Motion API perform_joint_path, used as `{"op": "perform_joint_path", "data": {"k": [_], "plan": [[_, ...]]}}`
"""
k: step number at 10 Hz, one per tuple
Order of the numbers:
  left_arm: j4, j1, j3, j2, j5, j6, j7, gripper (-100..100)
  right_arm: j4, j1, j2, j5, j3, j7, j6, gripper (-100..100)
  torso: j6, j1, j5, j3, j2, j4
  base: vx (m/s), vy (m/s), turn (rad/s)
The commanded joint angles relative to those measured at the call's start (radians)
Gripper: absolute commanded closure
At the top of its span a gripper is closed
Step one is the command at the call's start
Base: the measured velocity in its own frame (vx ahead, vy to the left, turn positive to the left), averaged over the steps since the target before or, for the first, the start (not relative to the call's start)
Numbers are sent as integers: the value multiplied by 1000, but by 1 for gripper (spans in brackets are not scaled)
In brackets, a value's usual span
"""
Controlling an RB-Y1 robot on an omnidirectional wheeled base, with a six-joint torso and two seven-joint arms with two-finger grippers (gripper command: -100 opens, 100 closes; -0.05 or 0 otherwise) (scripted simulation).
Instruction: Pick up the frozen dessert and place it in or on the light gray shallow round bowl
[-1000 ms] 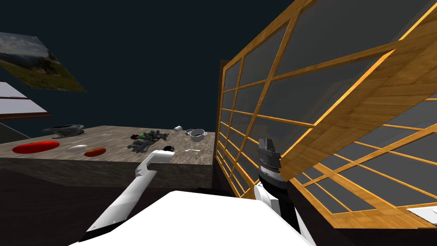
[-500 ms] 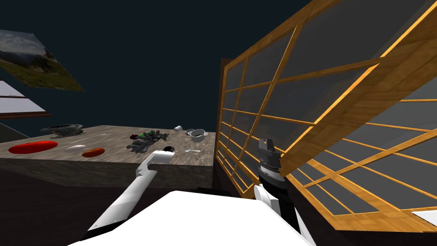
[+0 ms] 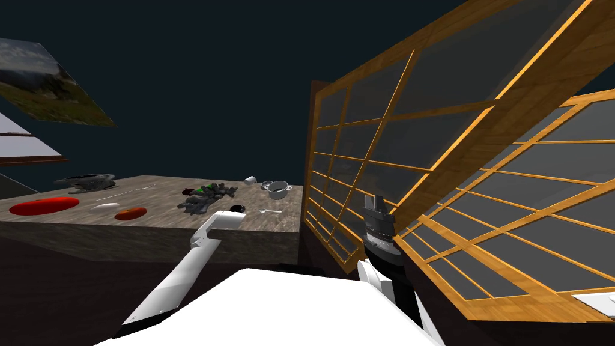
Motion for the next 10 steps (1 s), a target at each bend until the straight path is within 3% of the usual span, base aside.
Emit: {"op": "perform_joint_path", "data": {"k": [1,2,3,4,10], "plan": [[-35,4,1,2,3,32,-4,100,0,0,0,0,0,0,0,0,0,0,0,0,0,0,-50,-35,-8],[-24,2,0,1,1,20,-3,100,0,0,0,0,0,0,0,0,0,-1,0,1,1,0,-22,-17,-1],[-27,3,0,1,2,25,-3,0,0,0,0,0,0,0,0,0,0,1,0,0,0,0,0,0,0],[-34,-16,4,41,14,12,-9,100,0,0,0,0,0,0,0,0,0,2,0,-1,-1,0,-46,-41,54],[5,-53,-23,191,115,-47,-53,100,0,0,0,0,0,0,0,0,3,-7,-3,1,0,1,-39,-84,29]]}}
